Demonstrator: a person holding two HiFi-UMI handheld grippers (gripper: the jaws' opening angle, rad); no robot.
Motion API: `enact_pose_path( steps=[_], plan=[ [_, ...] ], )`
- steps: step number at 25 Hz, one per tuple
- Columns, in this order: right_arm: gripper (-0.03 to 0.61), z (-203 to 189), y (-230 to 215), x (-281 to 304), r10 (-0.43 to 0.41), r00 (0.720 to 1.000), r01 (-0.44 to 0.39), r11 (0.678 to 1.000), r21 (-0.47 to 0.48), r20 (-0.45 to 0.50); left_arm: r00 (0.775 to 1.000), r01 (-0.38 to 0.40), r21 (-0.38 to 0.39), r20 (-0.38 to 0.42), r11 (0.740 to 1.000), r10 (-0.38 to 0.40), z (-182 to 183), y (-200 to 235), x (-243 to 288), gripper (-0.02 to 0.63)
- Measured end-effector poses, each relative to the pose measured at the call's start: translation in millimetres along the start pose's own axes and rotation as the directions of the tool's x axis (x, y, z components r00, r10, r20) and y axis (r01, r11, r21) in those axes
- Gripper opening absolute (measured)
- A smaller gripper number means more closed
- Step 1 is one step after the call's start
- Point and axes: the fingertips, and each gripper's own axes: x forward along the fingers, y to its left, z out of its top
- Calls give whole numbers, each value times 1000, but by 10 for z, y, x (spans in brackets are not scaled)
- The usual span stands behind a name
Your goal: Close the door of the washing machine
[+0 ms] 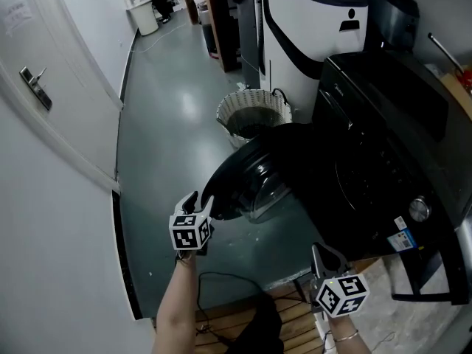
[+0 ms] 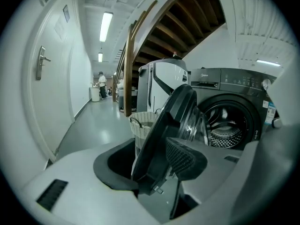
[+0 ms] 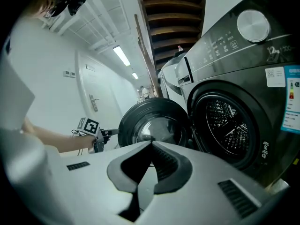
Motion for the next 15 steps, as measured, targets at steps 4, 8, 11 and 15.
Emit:
enact_pose_path(
  steps=[4, 8, 11, 15],
  plan=[
    [6, -22, -54, -14, -10, 1000, 10, 1000, 12, -6, 999, 29, 8, -35, 1000, -29, -26, -5, 107, 221],
    [6, -55, -135, -70, -25, 1000, 25, 999, 22, -10, 997, 59, 12, -54, 998, -59, -44, -60, 181, 218],
    [6, -78, -189, -119, -35, 999, 36, 999, 28, -14, 996, 61, 26, -70, 998, -59, -53, -95, 194, 209],
    [6, -61, -204, -187, -42, 999, 42, 999, 32, -11, 993, 70, 54, -95, 996, -64, -89, -191, 128, 204]
  ],
)
